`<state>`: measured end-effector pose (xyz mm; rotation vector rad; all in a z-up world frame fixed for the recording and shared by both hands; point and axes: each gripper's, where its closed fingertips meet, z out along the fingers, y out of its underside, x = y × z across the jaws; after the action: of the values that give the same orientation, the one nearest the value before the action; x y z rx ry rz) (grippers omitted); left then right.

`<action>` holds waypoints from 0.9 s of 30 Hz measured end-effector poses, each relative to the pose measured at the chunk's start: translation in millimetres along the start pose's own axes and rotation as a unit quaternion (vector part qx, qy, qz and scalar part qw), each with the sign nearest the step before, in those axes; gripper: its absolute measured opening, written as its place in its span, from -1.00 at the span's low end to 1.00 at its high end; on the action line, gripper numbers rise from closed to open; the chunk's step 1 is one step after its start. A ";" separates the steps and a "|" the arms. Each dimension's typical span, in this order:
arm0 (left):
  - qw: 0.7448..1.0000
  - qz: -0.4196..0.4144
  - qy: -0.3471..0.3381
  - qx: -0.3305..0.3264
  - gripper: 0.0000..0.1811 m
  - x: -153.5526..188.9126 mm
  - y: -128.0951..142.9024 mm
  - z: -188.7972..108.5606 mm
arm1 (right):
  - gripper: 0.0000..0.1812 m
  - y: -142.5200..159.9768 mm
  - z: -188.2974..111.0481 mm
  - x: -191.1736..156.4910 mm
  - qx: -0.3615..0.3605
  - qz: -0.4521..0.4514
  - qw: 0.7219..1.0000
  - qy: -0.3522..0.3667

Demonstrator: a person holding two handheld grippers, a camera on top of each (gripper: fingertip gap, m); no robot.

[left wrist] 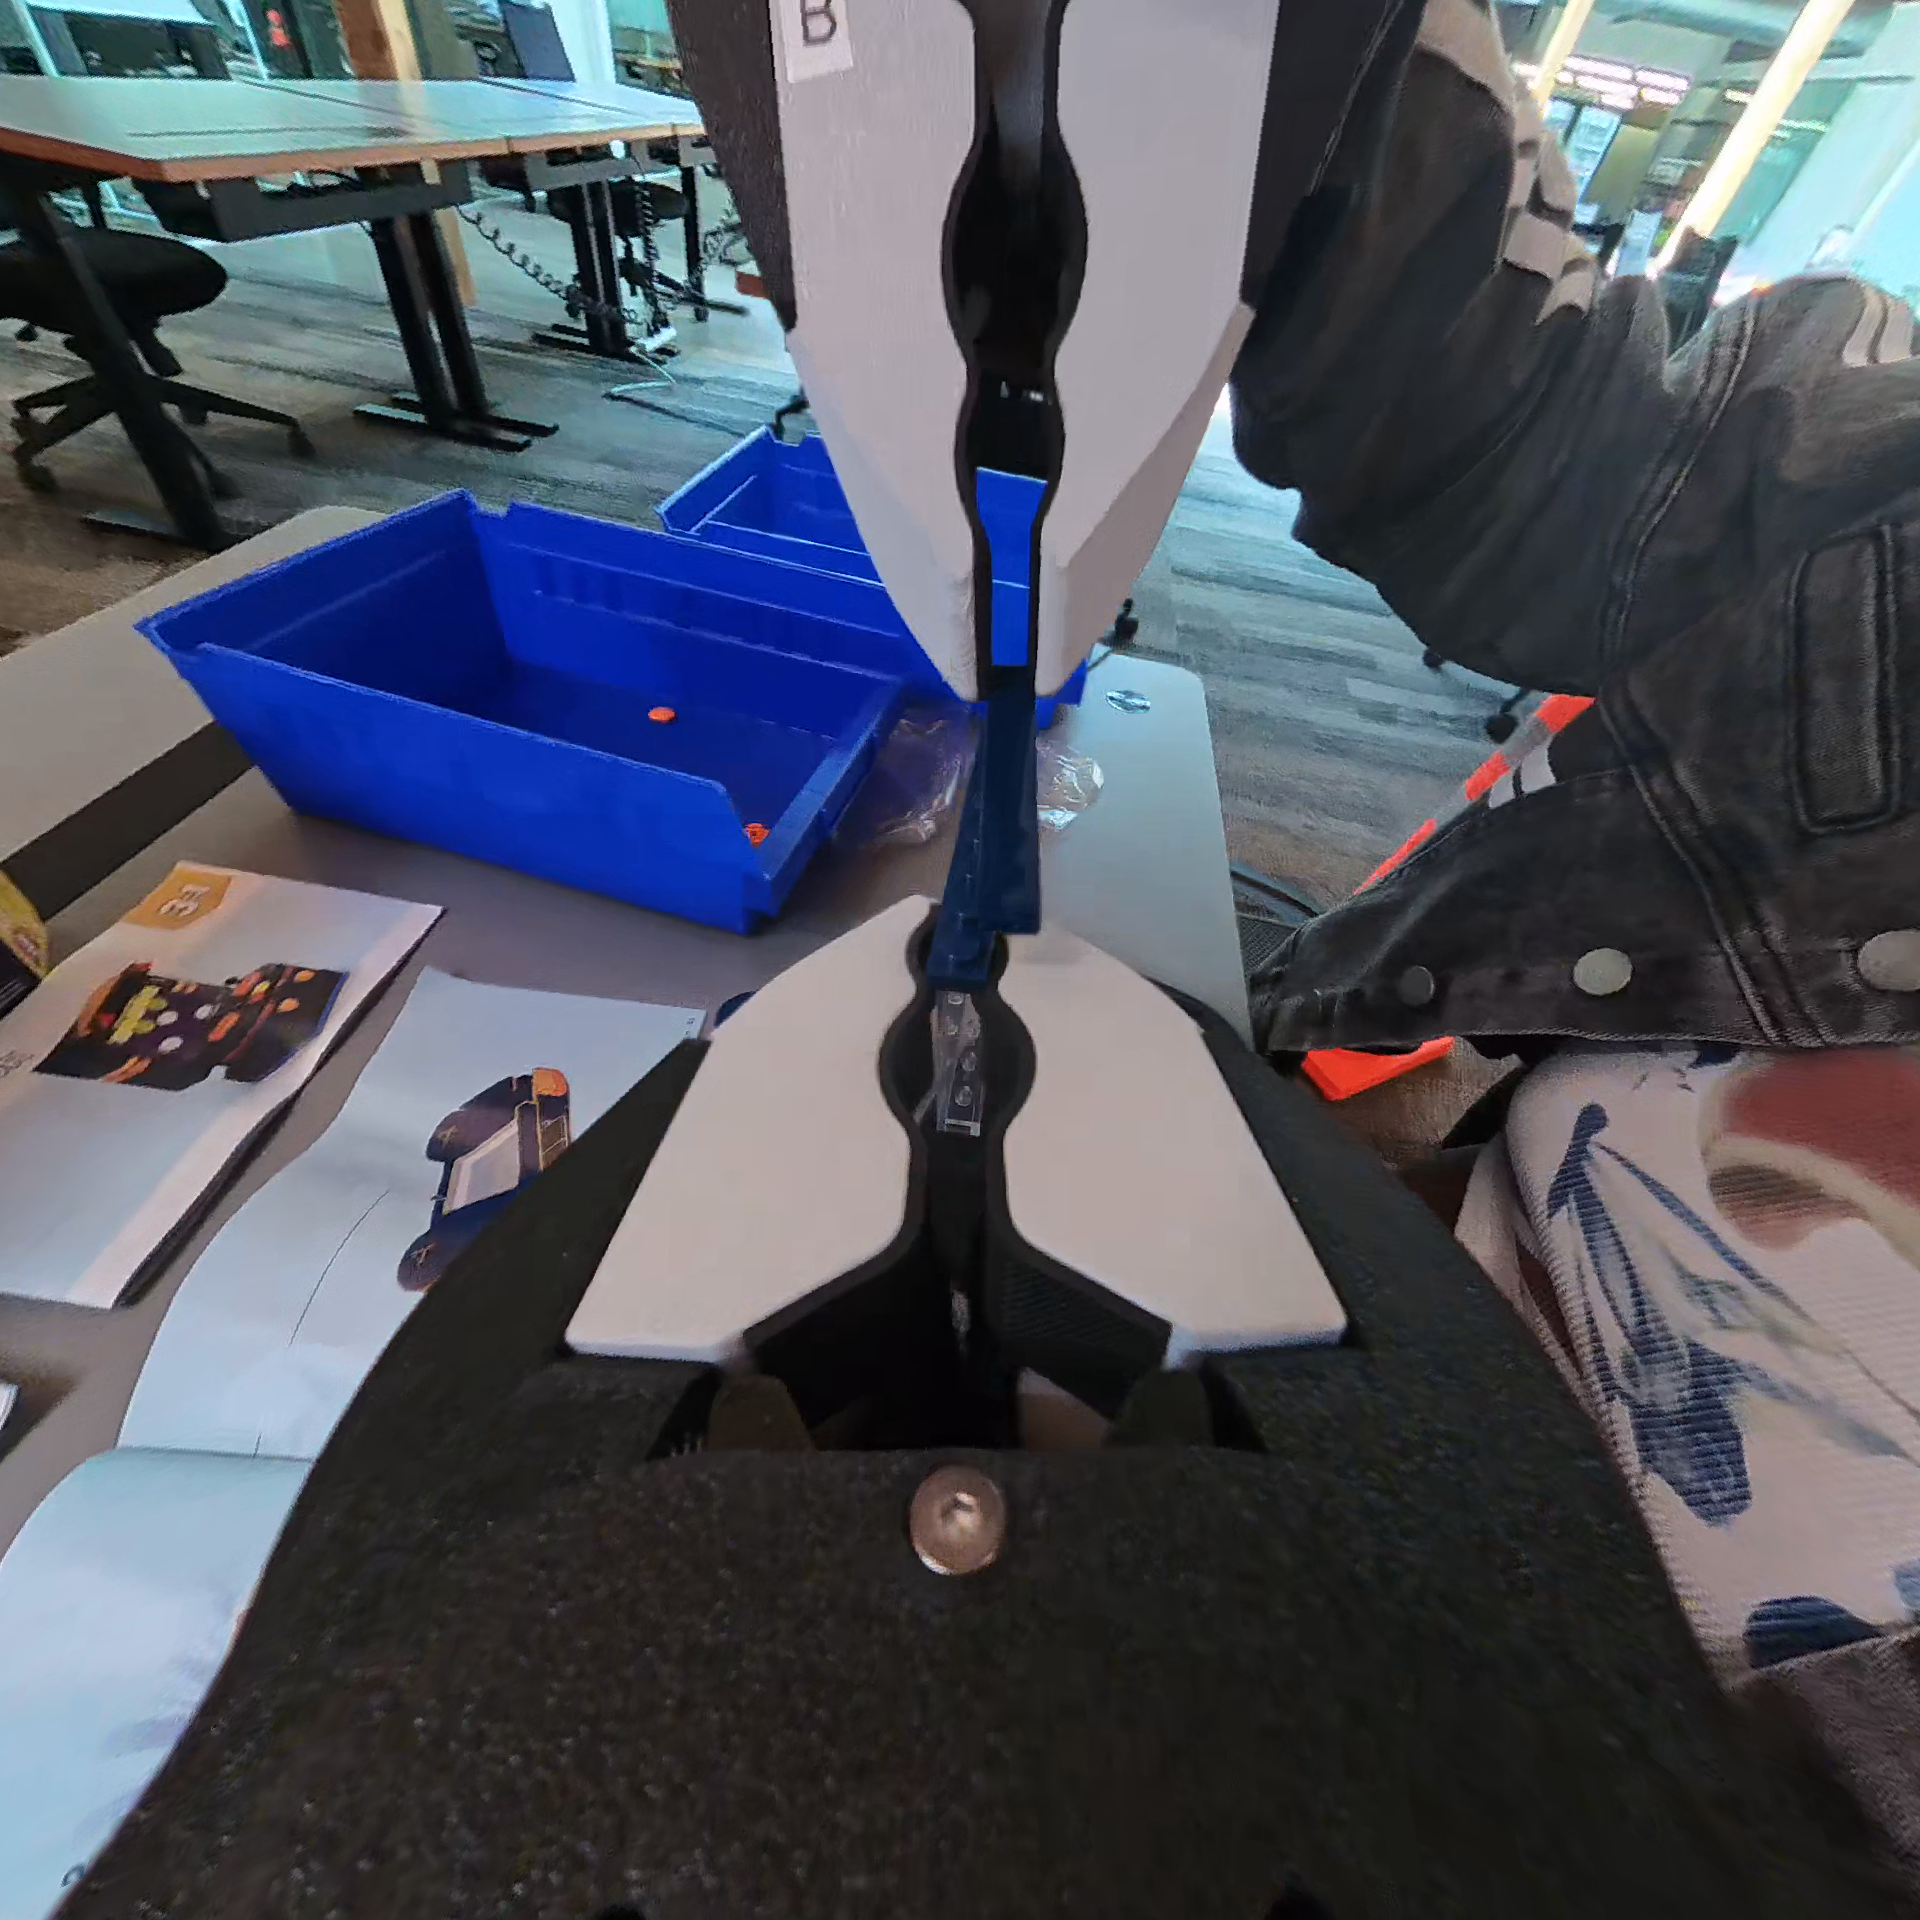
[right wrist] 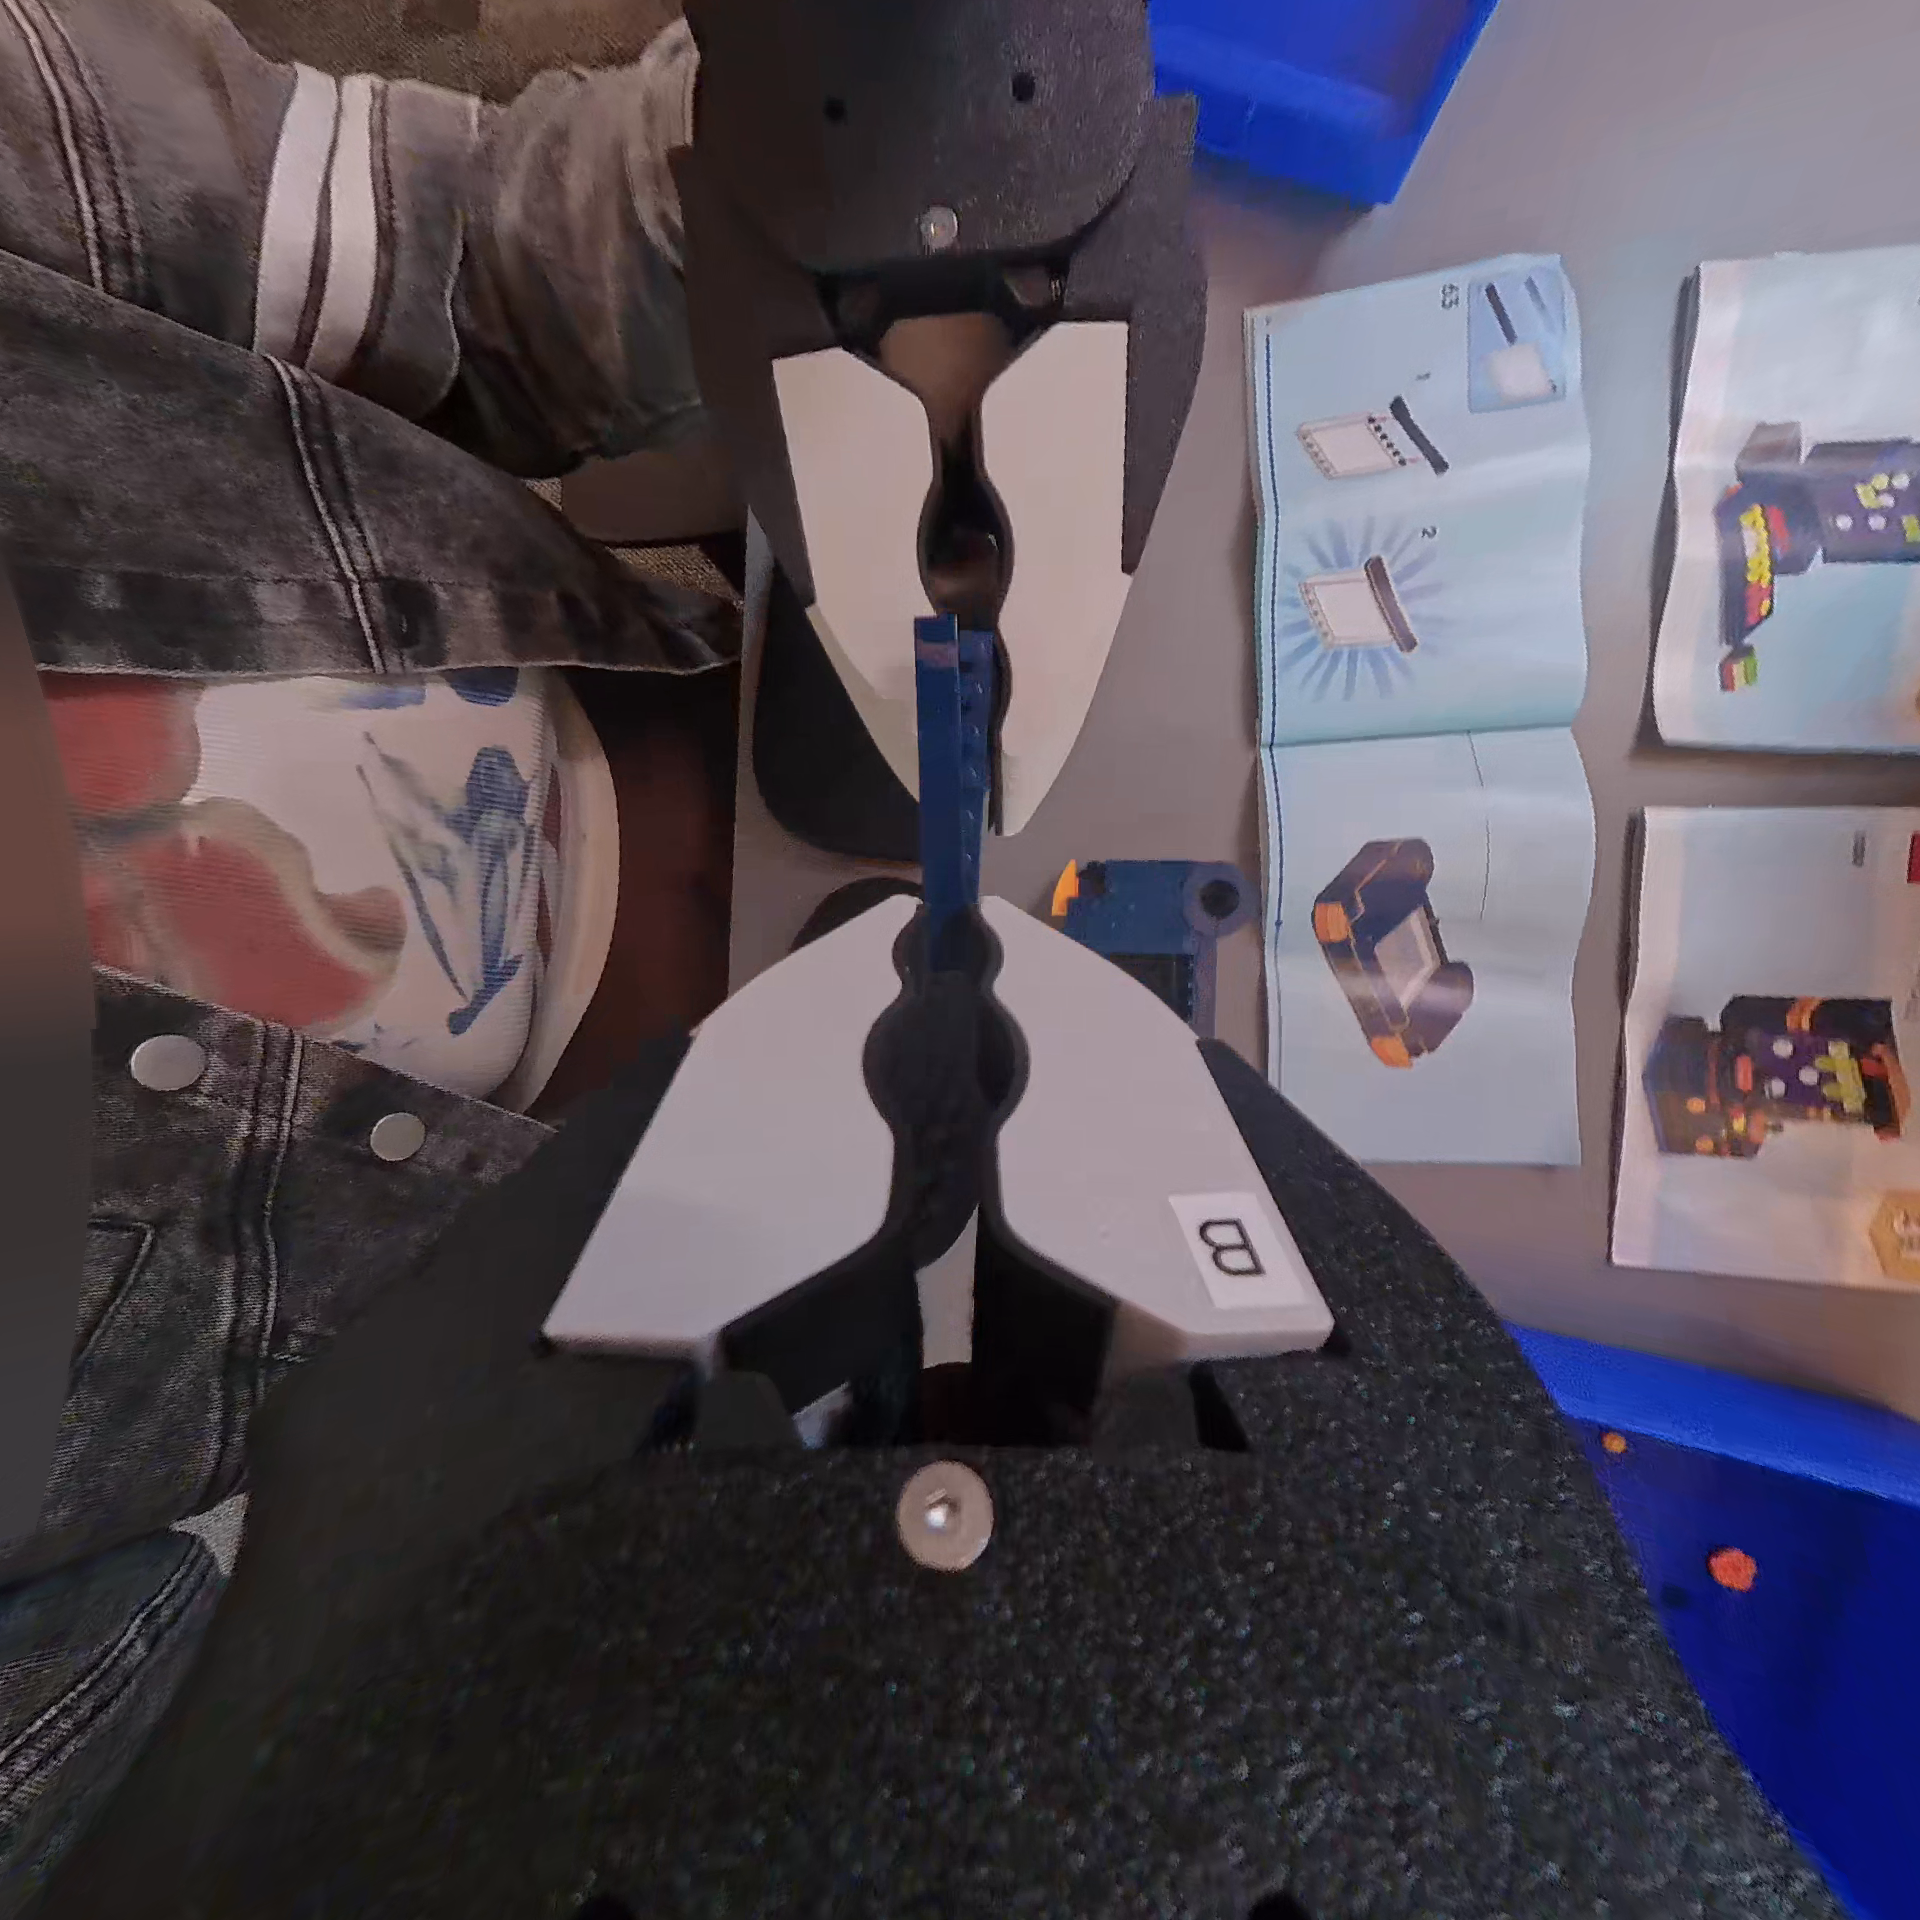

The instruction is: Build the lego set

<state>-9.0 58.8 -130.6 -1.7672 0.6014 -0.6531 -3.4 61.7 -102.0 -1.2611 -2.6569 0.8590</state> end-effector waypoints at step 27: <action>1.000 0.029 -0.005 -0.007 -0.96 10.5 -20.1 6.4 | -0.94 2.2 -16.7 -7.5 0.002 0.003 0.999 0.044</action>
<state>4.5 61.3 -111.4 -1.7576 0.6495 -0.6004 8.1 64.8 -87.9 -1.2751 -2.5830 0.7898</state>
